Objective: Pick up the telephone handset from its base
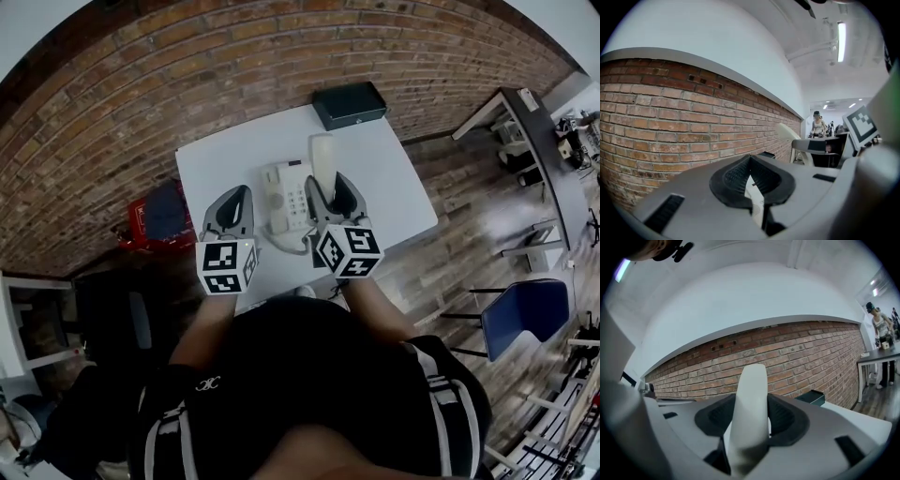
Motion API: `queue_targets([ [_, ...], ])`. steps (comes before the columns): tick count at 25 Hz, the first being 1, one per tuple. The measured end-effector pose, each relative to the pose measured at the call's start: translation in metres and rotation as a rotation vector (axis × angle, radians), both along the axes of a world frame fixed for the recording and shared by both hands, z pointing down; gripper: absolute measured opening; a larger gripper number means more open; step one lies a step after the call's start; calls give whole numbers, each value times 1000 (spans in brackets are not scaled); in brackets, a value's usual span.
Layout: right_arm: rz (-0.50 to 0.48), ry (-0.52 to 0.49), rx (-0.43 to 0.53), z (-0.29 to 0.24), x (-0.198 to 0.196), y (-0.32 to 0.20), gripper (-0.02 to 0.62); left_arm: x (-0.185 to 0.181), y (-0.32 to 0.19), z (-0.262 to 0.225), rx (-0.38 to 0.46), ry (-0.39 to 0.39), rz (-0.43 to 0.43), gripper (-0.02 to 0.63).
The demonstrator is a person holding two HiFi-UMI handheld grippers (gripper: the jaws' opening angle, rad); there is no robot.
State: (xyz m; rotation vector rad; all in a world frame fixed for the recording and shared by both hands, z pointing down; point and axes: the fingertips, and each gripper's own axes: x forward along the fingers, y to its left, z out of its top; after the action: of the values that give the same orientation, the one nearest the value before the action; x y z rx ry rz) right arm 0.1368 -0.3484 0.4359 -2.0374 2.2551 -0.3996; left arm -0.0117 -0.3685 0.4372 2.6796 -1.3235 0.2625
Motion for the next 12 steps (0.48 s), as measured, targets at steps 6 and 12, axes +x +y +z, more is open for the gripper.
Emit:
queue_targets([
  [6,25,17,-19,6,8,10,202,13,5,2,-4,0,31,2],
  [12,32,16,-32,8,11,9,202,15,5,3,-8,0,33,2],
])
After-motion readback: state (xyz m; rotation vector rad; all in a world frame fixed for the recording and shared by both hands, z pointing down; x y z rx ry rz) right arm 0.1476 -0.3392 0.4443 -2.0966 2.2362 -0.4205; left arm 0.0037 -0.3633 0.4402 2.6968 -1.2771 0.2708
